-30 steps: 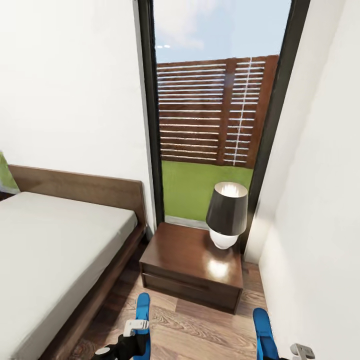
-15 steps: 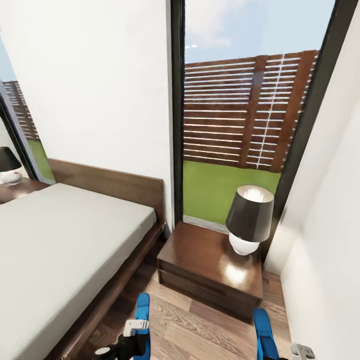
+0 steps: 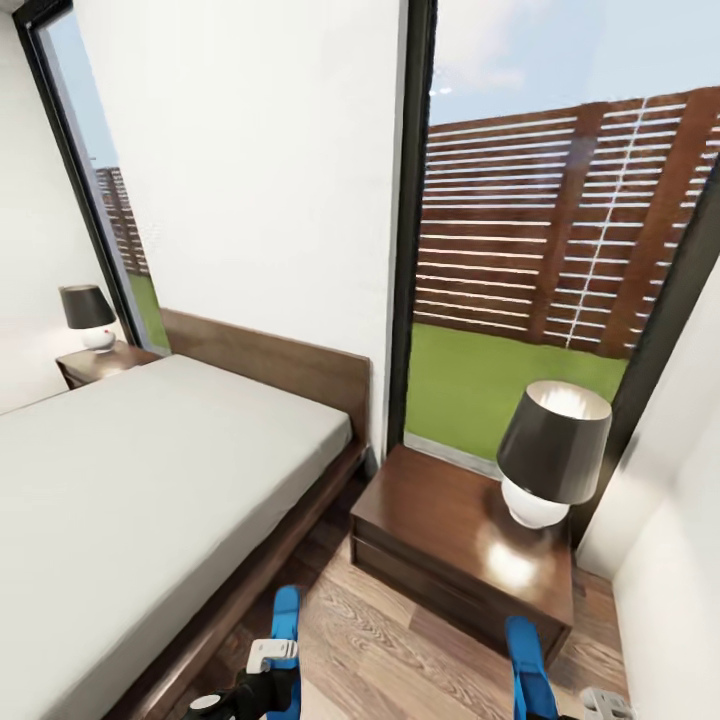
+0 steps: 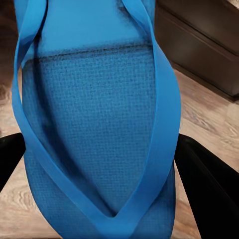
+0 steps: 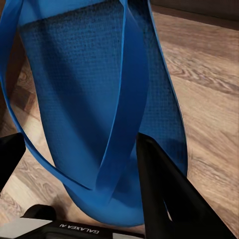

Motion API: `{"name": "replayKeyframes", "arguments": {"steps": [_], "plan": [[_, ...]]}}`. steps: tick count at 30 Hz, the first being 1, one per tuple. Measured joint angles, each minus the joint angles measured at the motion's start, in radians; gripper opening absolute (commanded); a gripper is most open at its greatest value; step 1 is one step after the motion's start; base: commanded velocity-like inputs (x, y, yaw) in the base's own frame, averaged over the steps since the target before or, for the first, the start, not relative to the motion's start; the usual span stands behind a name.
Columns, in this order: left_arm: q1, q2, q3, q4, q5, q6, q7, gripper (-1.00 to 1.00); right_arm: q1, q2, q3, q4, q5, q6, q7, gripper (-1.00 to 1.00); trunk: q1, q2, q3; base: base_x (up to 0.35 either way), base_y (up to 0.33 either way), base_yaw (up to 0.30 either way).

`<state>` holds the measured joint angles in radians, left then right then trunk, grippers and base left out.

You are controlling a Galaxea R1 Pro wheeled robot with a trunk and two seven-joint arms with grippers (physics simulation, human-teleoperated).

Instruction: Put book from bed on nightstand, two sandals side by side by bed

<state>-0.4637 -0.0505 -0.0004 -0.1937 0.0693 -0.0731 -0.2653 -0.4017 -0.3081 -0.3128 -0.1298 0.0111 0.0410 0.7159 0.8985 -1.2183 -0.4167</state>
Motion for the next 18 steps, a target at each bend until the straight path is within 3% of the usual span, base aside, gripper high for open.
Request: {"name": "replayKeyframes", "arguments": {"steps": [6,18], "plan": [[0.0,0.0,-0.001,0.0,0.0,0.0,0.0,-1.0,0.0,0.0,-0.001,0.0,-0.001,0.0,0.0,-1.0,0.0,0.0,0.0,0.0,-0.166,0.292],[0.0,0.0,-0.001,0.0,0.0,0.0,0.0,-1.0,0.0,0.0,0.0,0.0,0.0,0.0,0.0,-1.0,0.0,0.0,0.0,0.0,-0.008,0.292]]}}
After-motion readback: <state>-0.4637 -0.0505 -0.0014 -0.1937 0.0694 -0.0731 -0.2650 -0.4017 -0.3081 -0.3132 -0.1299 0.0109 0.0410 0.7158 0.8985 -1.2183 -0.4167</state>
